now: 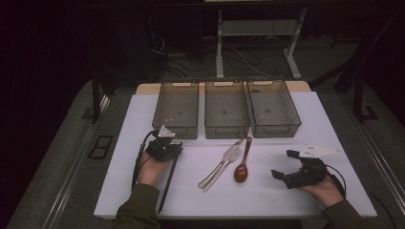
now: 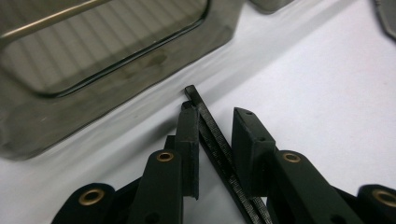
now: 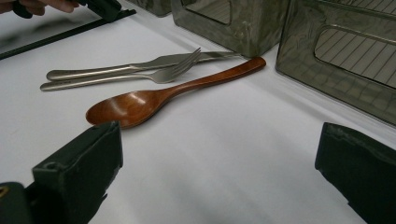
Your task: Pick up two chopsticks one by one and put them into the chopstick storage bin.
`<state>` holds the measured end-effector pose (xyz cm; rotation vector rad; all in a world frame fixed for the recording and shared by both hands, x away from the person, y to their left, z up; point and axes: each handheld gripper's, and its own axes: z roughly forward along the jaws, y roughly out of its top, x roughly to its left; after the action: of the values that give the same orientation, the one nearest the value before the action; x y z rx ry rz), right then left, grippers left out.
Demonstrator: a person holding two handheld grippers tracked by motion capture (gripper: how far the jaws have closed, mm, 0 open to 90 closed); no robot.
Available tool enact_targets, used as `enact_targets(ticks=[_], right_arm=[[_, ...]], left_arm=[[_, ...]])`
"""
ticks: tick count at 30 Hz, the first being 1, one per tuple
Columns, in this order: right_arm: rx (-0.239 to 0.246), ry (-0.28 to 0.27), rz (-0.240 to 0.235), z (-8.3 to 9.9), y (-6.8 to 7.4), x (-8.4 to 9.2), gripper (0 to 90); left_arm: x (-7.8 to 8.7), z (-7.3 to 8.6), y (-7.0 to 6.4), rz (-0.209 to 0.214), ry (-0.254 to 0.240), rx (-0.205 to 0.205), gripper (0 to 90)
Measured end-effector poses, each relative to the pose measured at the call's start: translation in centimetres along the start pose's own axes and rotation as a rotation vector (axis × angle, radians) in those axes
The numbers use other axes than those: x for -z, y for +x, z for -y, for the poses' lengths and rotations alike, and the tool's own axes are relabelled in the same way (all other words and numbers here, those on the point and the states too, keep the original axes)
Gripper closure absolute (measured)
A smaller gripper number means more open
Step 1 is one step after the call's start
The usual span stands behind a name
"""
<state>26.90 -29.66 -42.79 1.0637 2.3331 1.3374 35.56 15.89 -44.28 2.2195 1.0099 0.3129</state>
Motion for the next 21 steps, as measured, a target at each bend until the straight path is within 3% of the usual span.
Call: enact_targets(ticks=[11, 16, 21], right_arm=[[0.003, -0.001, 0.001, 0.0, 0.0, -0.1, 0.3], [-0.002, 0.000, 0.002, 0.0, 0.0, 0.0, 0.3], [-0.002, 0.000, 0.001, 0.0, 0.0, 0.0, 0.3]], left_arm=[[-1.6, -1.3, -1.5, 0.102, -0.012, -0.048, 73.8], [-2.5, -2.2, -2.2, 0.143, -0.012, -0.103, 74.7], [-3.4, -2.9, -2.9, 0.179, -0.022, -0.108, 75.4]])
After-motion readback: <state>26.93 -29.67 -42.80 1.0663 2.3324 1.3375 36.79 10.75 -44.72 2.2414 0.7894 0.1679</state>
